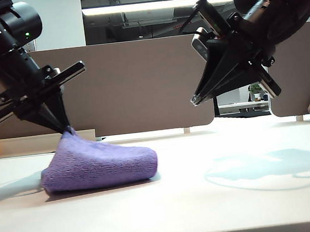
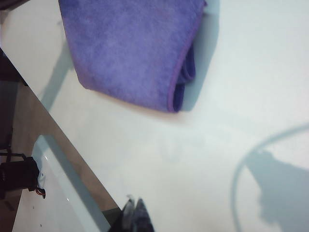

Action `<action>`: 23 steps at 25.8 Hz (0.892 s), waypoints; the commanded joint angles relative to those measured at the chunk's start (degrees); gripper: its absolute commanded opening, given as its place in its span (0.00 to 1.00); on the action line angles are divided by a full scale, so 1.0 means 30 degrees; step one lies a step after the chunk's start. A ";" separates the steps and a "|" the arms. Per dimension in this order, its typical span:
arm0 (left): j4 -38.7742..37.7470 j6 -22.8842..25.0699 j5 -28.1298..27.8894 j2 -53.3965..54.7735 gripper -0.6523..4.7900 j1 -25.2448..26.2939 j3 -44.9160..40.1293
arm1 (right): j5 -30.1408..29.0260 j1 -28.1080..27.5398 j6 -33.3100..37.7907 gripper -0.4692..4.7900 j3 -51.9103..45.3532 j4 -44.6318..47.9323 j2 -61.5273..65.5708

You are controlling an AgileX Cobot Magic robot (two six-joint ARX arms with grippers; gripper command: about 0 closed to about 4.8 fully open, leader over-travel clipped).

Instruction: Fold the bottom of the cloth upward, then fold it vertically to form a square shape.

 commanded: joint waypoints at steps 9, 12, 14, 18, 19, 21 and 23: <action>-0.1348 -0.0627 -0.2208 -0.0131 0.11 0.1158 0.0044 | -0.0036 -0.0007 -0.0270 0.09 0.0051 0.0066 -0.0066; -0.1894 -0.0153 -0.3031 -0.0095 0.11 0.1158 0.0044 | -0.0044 -0.0007 -0.0328 0.09 0.0051 0.0044 -0.0066; -0.1982 -0.0189 -0.3177 -0.0102 0.11 0.1158 0.0044 | -0.0044 -0.0007 -0.0328 0.09 0.0051 0.0036 -0.0066; -0.3249 -0.0219 -0.5792 -0.0095 0.11 0.1158 0.0015 | -0.0058 -0.0007 -0.0328 0.09 0.0051 -0.0036 -0.0066; -0.3330 -0.0211 -0.6178 -0.0095 0.11 0.1158 -0.0080 | -0.0058 -0.0007 -0.0357 0.09 0.0051 -0.0066 -0.0066; -0.3504 -0.0248 -0.6681 -0.0095 0.11 0.1166 -0.0284 | -0.0058 -0.0007 -0.0568 0.09 0.0051 -0.0102 -0.0066; -0.3519 -0.0306 -0.6994 -0.0095 0.11 0.1158 -0.0401 | -0.0051 -0.0007 -0.0627 0.09 0.0051 -0.0102 -0.0066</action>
